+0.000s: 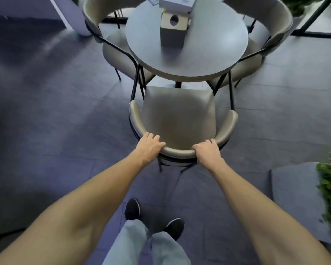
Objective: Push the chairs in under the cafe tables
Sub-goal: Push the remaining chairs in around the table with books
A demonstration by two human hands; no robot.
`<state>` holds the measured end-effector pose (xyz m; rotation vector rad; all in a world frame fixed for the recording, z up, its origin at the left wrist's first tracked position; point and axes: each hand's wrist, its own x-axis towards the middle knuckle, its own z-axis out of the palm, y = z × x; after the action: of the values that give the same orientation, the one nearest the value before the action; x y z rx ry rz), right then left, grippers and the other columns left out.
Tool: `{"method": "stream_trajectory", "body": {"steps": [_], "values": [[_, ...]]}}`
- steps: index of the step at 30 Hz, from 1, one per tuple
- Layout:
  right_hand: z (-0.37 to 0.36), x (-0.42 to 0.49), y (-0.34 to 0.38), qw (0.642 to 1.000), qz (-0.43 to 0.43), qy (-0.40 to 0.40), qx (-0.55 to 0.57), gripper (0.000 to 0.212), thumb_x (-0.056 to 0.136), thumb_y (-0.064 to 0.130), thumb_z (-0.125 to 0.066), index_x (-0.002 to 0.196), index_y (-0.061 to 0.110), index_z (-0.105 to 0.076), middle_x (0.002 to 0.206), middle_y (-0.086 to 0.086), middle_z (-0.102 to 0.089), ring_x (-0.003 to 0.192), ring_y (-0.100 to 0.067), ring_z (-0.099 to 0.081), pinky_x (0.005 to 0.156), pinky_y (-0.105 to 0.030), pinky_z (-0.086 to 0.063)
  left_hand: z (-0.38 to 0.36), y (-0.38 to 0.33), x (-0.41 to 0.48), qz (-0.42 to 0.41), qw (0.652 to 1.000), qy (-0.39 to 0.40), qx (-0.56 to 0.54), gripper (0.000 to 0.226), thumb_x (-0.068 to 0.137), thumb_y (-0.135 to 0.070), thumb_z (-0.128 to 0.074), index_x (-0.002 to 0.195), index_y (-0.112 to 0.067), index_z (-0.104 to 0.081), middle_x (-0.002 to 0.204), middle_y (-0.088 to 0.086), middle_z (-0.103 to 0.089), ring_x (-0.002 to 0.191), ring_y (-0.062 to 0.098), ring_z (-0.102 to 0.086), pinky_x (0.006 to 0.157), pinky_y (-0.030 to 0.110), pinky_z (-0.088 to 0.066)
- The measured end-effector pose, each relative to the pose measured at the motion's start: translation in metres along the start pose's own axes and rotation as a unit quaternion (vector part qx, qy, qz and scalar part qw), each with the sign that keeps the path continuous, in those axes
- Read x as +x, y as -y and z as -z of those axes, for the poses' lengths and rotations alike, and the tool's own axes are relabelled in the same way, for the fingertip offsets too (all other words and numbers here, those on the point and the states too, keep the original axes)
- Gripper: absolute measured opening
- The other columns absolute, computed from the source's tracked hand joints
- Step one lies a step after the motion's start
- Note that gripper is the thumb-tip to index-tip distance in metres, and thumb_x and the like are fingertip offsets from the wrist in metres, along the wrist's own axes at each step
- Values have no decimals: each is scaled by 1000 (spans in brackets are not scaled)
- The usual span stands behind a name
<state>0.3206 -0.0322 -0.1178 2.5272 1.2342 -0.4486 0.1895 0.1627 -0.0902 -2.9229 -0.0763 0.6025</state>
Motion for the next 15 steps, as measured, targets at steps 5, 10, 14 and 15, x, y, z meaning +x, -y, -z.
{"method": "stream_trajectory", "body": {"steps": [5,10,14,15], "values": [[-7,-8,2,1000,-5,-9,0,30,84,12,-53,101,30,-70,103,3,-73,104,-26,-59,96,-39,-33,4,-7,-7,2,1000,11,-9,33,99,-14,-43,128,-25,-55,116,7,-55,107,30,-55,95,38,-39],[-13,-24,4,1000,3,4,-17,27,83,13,-56,101,29,-69,101,2,-73,104,-26,-61,95,-38,-34,-3,-18,-20,4,1000,28,-12,35,96,-13,-49,127,-27,-55,116,6,-56,108,29,-55,95,36,-39],[-16,-38,8,1000,2,6,-11,28,84,12,-54,100,29,-69,102,2,-73,104,-26,-60,95,-39,-34,-5,-27,-28,5,999,39,-14,35,97,-14,-48,128,-29,-55,117,5,-56,108,28,-55,94,36,-40],[-16,-41,8,1000,2,9,-11,28,85,13,-54,101,29,-69,103,2,-73,105,-26,-60,96,-40,-34,-6,-29,-30,5,999,41,-14,35,97,-14,-48,128,-29,-56,117,5,-56,108,28,-55,94,36,-40]]}}
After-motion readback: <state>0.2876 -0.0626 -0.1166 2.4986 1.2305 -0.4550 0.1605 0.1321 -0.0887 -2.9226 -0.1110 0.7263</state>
